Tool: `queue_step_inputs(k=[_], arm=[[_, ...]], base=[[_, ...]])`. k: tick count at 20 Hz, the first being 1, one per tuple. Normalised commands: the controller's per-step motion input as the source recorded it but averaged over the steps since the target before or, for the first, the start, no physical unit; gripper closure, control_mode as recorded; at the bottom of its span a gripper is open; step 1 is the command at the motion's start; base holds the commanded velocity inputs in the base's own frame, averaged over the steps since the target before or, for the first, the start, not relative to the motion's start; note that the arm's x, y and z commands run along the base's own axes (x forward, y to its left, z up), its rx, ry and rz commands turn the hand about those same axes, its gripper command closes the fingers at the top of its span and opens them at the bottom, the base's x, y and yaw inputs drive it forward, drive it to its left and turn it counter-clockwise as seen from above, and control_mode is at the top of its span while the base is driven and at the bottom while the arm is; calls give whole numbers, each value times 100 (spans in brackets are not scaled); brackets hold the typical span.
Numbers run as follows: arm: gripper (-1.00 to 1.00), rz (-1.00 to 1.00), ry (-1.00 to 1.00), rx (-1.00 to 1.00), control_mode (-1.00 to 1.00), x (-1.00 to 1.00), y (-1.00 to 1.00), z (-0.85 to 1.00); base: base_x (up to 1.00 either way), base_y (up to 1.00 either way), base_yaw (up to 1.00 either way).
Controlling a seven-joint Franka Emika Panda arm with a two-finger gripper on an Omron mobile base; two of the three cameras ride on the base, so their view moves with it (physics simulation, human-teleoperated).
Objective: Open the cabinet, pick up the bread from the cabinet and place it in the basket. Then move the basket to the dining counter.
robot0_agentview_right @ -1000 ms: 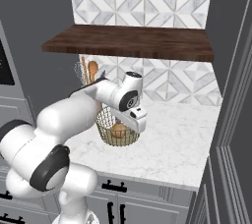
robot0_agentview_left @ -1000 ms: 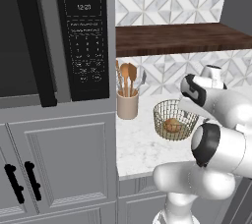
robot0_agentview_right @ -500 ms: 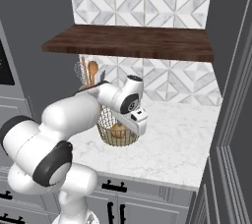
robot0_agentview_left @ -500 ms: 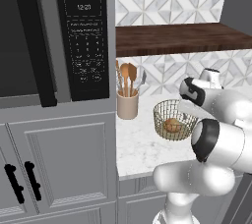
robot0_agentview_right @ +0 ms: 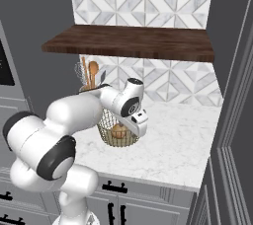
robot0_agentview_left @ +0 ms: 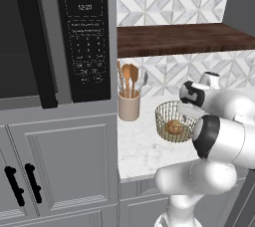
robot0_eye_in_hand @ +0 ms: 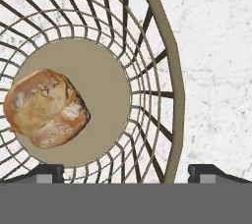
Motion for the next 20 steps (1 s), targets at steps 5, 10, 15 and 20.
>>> queue_step_inputs(k=[5,10,15,20], arm=[[-100,-1,0,0,-100,4,0,-13],[-100,-1,-1,0,-100,0,0,-23],[100,0,0,0,-100,0,0,-26],[100,0,-1,0,-100,0,0,-4]], base=[[0,0,0],[0,0,0],[0,0,0],[0,0,0]])
